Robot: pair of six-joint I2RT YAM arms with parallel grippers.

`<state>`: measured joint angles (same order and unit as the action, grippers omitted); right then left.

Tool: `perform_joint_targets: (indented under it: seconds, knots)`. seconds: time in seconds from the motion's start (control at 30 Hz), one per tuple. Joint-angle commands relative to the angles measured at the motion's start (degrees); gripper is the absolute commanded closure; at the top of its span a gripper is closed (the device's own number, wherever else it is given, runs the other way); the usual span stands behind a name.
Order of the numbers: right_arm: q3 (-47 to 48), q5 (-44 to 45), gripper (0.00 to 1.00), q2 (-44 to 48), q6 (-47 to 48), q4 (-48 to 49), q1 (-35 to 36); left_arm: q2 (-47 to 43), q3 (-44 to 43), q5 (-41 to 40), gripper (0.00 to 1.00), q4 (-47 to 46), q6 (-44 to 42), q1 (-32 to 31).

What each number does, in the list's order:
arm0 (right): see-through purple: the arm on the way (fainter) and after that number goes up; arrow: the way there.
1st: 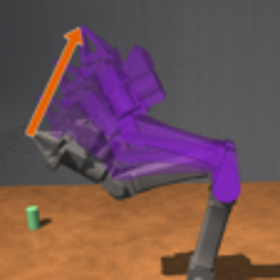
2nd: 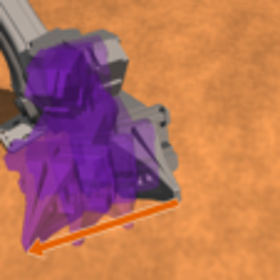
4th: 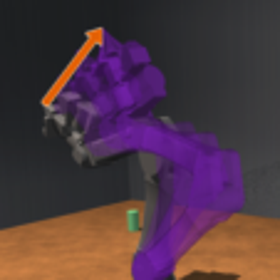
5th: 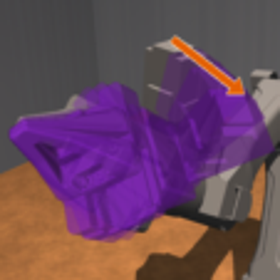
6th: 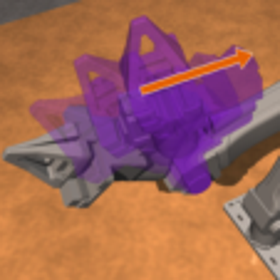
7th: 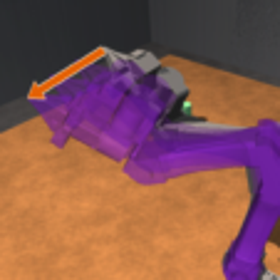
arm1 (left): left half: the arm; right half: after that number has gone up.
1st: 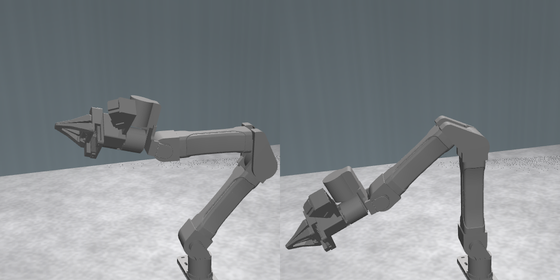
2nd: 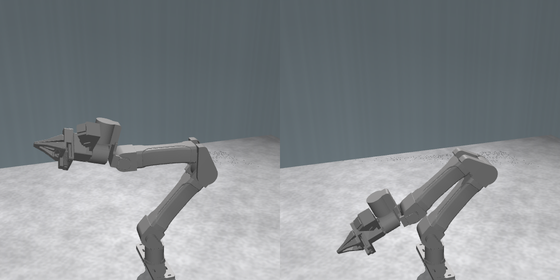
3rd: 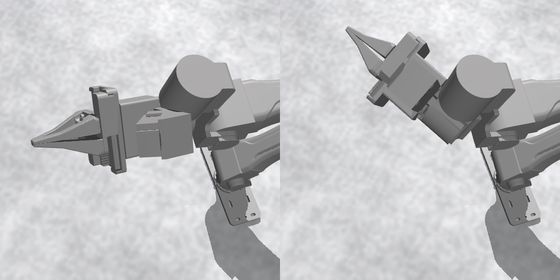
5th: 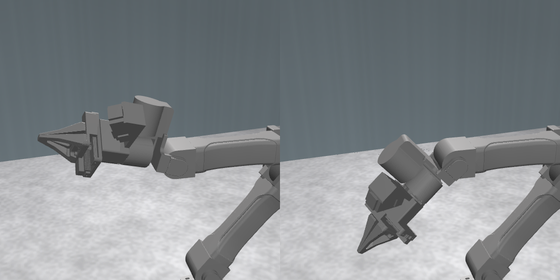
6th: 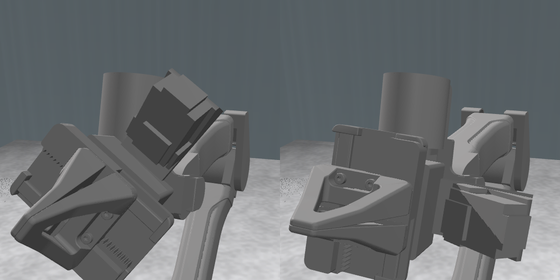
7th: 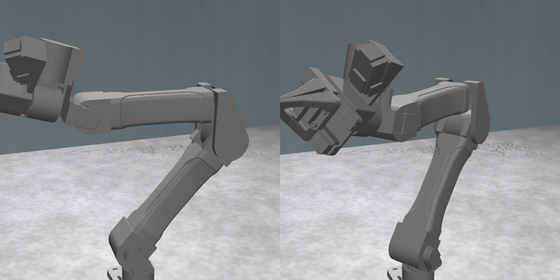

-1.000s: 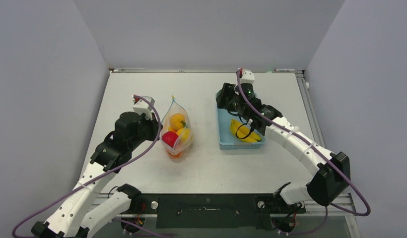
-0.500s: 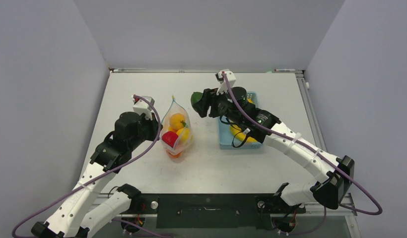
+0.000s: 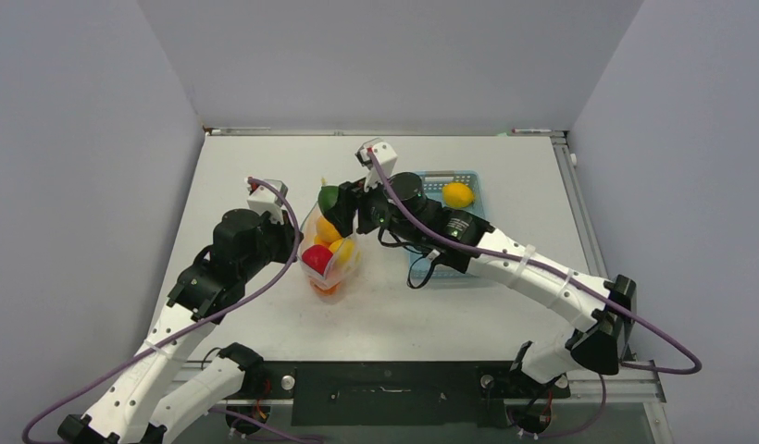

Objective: Place the food in the zip-top bag and seal the zipper
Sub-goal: Place the fake fruit in the zipper food storage bag.

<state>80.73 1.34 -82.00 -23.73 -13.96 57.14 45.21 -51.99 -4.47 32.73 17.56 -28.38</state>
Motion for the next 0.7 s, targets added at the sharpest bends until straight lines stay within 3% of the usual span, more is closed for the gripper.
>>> perform_joint_targets:
  seconds: [0.0, 0.67]
  knots:
    - [4.4, 2.6, 0.57, -3.3, 1.0, -0.1, 1.1, -0.8, -0.2, 0.0, 1.0, -3.0, 0.1, 0.3]
    - [10.9, 7.3, 0.52, -14.3, 1.4, -9.6, 2.9, -1.2, -0.2, -0.1, 1.0, -3.1, 0.1, 0.3]
